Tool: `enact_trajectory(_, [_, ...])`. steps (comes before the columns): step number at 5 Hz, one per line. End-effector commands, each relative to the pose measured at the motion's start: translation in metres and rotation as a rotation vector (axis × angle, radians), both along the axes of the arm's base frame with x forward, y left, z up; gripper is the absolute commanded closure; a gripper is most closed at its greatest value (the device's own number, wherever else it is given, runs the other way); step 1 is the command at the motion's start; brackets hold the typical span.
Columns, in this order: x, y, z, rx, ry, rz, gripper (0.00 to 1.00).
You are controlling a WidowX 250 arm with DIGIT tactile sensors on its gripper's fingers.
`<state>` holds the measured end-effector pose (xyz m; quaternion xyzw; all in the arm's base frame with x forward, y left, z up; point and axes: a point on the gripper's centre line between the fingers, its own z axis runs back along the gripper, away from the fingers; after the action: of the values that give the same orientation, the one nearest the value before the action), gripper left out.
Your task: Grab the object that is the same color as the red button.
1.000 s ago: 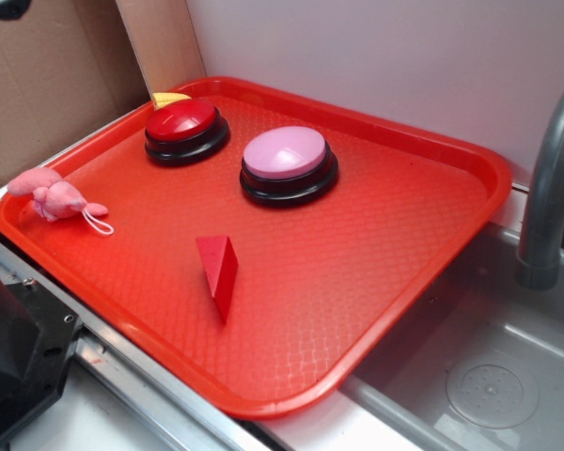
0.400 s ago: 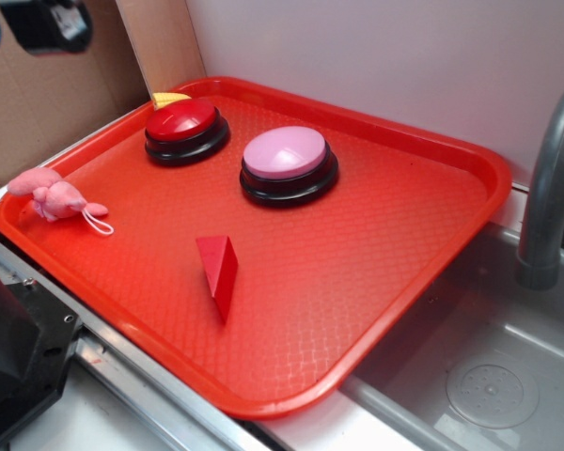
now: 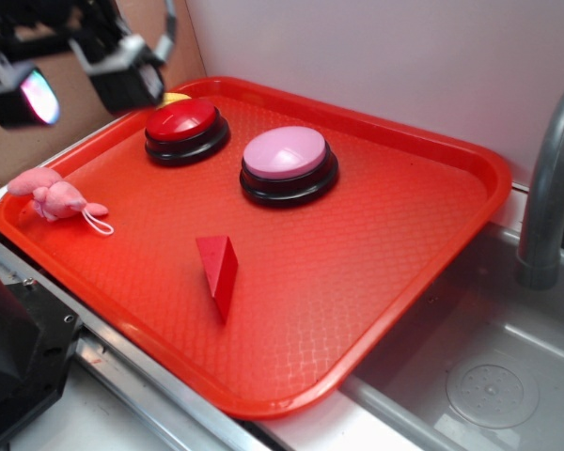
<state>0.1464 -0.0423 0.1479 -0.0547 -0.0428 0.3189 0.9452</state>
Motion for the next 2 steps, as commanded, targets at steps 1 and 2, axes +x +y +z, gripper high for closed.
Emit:
enact_trajectory(1, [0.019, -0.015, -0.051, -0.001, 0.023, 0.139, 0.00])
enact_trajectory(2, [0.028, -0.022, -0.077, 0.016, 0.043, 0.160, 0.00])
